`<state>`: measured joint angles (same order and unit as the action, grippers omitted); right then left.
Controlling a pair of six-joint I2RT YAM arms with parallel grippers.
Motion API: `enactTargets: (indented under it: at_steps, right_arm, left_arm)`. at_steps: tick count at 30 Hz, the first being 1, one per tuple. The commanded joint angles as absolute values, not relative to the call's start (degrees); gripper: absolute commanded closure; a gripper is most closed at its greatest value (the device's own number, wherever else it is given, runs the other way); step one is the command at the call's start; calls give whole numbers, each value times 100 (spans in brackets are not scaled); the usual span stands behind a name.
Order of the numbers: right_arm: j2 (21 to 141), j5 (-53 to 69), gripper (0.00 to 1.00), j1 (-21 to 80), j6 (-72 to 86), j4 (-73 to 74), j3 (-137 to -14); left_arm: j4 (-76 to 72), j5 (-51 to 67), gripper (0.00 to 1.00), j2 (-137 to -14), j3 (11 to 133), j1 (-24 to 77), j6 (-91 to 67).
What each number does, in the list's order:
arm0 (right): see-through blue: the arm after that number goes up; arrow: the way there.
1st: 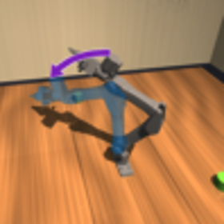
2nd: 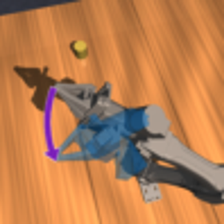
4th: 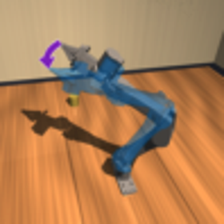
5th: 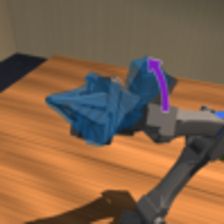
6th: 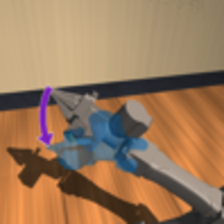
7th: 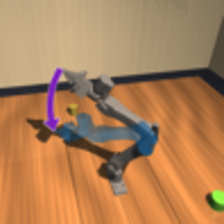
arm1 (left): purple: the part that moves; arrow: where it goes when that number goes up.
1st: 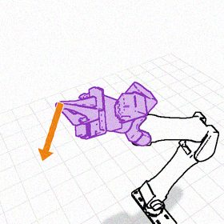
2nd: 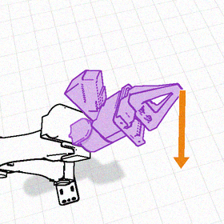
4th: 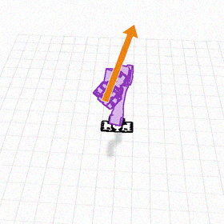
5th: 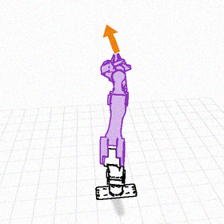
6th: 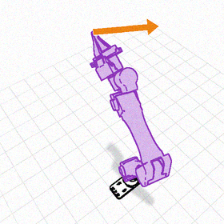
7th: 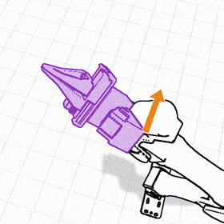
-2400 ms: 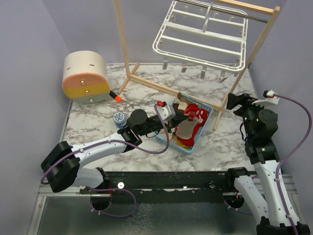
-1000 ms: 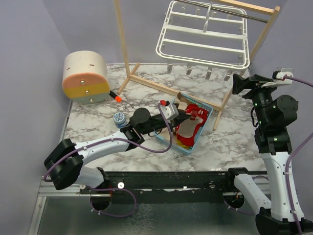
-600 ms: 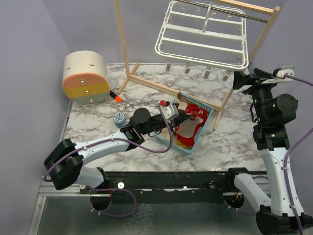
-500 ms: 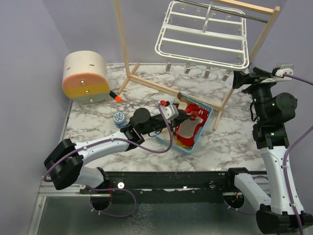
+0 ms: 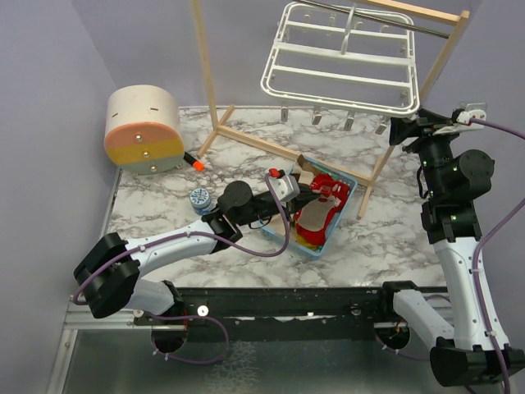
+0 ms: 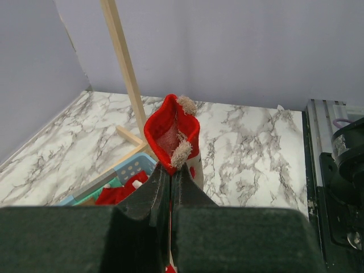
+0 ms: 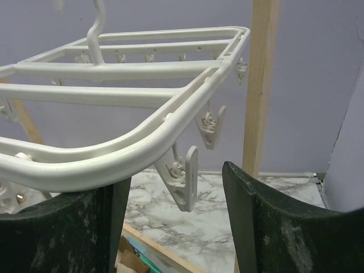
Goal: Clip the socks to the hanger
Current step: Open the clamp at the hanger.
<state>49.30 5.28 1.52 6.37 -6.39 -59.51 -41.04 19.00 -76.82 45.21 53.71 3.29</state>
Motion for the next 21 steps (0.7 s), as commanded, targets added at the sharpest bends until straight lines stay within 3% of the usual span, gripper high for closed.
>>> enactTargets:
  at_steps: [1,21]
  right_arm:
    - [4968,659,30,176,607,-824,-6056]
    - [5104,738,40,176,633,-789,-6278]
  left_arm:
    - [-4228,1916,100,-7570,4465,5396,396]
    - [-4228,1944,100,-7563,4465,5396,360]
